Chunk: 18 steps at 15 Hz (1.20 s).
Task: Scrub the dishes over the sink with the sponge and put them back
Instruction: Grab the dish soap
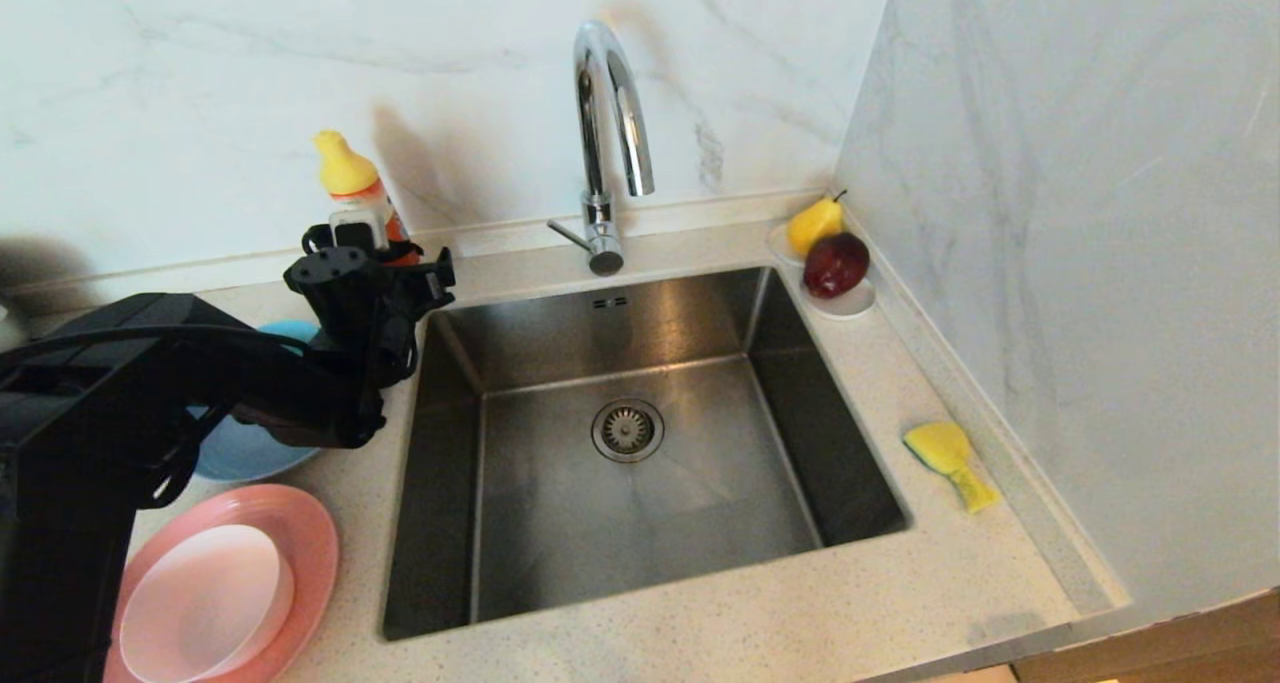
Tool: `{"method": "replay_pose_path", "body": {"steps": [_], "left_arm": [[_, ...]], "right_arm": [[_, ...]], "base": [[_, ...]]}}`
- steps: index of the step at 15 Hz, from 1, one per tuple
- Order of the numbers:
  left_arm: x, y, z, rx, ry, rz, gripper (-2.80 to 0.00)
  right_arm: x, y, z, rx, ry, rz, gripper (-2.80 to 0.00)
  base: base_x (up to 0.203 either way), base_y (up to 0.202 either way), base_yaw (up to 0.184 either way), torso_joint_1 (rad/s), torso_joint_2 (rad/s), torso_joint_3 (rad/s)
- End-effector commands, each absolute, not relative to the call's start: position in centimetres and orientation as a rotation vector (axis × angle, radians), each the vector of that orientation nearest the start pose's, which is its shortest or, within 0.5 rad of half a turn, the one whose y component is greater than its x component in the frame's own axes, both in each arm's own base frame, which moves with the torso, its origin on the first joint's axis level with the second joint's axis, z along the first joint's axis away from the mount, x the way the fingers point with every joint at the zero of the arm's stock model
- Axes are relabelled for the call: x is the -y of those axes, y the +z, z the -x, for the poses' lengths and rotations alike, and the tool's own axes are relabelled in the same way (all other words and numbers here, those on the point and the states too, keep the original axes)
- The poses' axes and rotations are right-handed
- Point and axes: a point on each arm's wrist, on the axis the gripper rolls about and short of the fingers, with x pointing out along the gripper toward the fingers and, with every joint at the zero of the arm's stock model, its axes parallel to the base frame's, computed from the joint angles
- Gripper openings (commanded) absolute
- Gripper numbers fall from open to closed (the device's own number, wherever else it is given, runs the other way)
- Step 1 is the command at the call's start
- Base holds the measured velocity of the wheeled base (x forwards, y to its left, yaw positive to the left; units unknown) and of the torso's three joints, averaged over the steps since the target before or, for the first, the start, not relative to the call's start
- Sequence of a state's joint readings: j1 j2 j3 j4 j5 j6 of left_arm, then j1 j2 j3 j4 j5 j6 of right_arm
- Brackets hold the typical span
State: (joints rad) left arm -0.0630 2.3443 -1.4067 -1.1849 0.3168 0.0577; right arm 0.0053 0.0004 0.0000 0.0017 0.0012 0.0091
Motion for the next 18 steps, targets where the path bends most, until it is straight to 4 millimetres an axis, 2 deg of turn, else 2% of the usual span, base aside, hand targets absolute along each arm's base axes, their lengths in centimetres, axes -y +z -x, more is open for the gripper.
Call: {"method": "replay_pose_path", "body": {"steps": [1, 5, 18], "left_arm": [[2.4, 14.5, -47.3, 0.249, 0.259, -0.009, 0.00], [2.5, 13.8, -47.5, 0.237, 0.260, -0.016, 0.00], [2.5, 13.5, -48.5, 0.250, 0.263, -0.025, 0.00]], "right_arm": [[0.0, 7.5, 2.3, -0.001, 0.008, -0.009, -2.80], [0.0, 7.5, 2.3, 0.000, 0.008, -0.009, -2.80], [0.0, 7.5, 2.3, 0.000, 0.008, -0.009, -2.80]], "base": [[0.000, 0.000, 0.000, 0.000, 0.00, 0.000], [0.000, 0.000, 0.000, 0.000, 0.00, 0.000], [0.000, 0.000, 0.000, 0.000, 0.00, 0.000]]}}
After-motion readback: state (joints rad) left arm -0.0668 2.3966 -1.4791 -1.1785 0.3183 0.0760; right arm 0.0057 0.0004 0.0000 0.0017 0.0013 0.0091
